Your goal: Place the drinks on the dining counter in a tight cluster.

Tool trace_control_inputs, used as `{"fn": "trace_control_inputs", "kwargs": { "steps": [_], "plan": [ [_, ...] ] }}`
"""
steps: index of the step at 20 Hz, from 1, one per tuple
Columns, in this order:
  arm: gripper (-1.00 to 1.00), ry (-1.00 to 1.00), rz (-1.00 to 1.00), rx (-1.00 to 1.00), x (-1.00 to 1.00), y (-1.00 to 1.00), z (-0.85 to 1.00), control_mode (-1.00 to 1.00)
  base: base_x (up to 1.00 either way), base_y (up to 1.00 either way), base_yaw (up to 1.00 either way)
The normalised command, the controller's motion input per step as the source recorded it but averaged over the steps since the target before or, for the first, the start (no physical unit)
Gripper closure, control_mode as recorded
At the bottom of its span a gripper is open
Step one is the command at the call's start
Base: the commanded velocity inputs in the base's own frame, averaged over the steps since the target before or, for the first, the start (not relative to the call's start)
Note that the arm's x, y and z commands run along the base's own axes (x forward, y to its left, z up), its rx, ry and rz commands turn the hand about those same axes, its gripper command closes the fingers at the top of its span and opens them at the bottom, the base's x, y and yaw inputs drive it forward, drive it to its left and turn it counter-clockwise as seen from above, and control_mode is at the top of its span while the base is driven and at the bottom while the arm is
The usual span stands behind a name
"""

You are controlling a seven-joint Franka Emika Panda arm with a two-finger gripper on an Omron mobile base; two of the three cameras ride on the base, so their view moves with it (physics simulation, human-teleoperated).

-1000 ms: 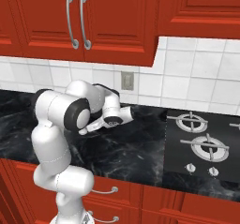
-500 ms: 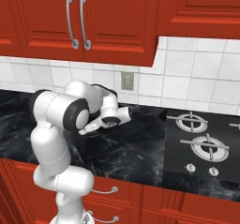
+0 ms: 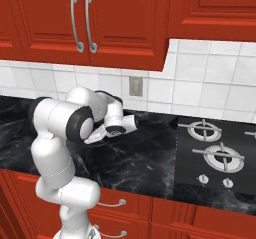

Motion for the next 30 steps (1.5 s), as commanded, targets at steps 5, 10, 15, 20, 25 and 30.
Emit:
{"fn": "trace_control_inputs", "kwargs": {
  "steps": [5, 10, 15, 20, 25, 30],
  "plan": [
    [-1.0, 0.0, 0.0, 0.0, 0.08, 0.06, 0.0, -1.0, 0.0, 0.0, 0.0],
    [-1.0, 0.0, 0.0, 0.0, 0.13, 0.02, 0.0, -1.0, 0.0, 0.0, 0.0],
    [-1.0, 0.0, 0.0, 0.0, 0.16, 0.0, 0.0, -1.0, 0.0, 0.0, 0.0],
    [-1.0, 0.0, 0.0, 0.0, 0.01, 0.1, 0.0, -1.0, 0.0, 0.0, 0.0],
    [-1.0, 0.0, 0.0, 0.0, 0.0, 0.19, -0.01, -1.0, 0.0, 0.0, 0.0],
    [-1.0, 0.0, 0.0, 0.0, 0.0, 0.16, -0.01, -1.0, 0.0, 0.0, 0.0]
  ]
}}
